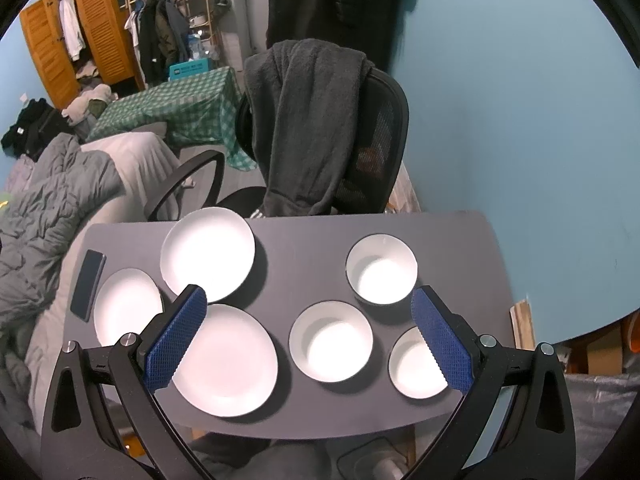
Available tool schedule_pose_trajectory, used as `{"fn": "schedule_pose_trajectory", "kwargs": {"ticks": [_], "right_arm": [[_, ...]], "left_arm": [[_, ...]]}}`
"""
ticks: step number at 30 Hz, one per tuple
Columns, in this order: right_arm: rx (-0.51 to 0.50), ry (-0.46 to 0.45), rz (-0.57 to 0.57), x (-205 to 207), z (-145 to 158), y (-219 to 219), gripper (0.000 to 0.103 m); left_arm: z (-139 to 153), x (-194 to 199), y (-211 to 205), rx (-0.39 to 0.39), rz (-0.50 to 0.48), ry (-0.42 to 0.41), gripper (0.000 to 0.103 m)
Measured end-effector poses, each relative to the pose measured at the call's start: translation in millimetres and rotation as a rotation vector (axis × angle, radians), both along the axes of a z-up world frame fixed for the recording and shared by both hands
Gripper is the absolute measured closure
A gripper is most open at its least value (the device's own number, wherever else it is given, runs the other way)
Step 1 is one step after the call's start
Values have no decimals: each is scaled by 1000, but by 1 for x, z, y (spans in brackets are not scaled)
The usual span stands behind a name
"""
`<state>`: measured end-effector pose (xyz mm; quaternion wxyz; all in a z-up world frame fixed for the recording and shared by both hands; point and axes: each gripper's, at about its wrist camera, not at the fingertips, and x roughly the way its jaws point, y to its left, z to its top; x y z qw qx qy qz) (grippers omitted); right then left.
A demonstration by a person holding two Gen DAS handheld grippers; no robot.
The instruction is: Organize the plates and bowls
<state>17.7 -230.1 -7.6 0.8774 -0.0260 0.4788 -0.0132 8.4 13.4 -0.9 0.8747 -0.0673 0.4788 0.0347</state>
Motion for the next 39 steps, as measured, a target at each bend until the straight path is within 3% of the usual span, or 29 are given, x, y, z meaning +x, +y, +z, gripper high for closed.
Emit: {"fn": "schedule_pose_trajectory", "kwargs": {"ticks": [22, 39], "right_arm": [[6, 4, -4, -25, -2, 4, 3], [16, 31, 26, -14, -3, 9, 3]], "left_arm": [[2, -9, -10, -12, -16, 15, 0], [-1, -16, -1, -21, -20, 25, 0]]}}
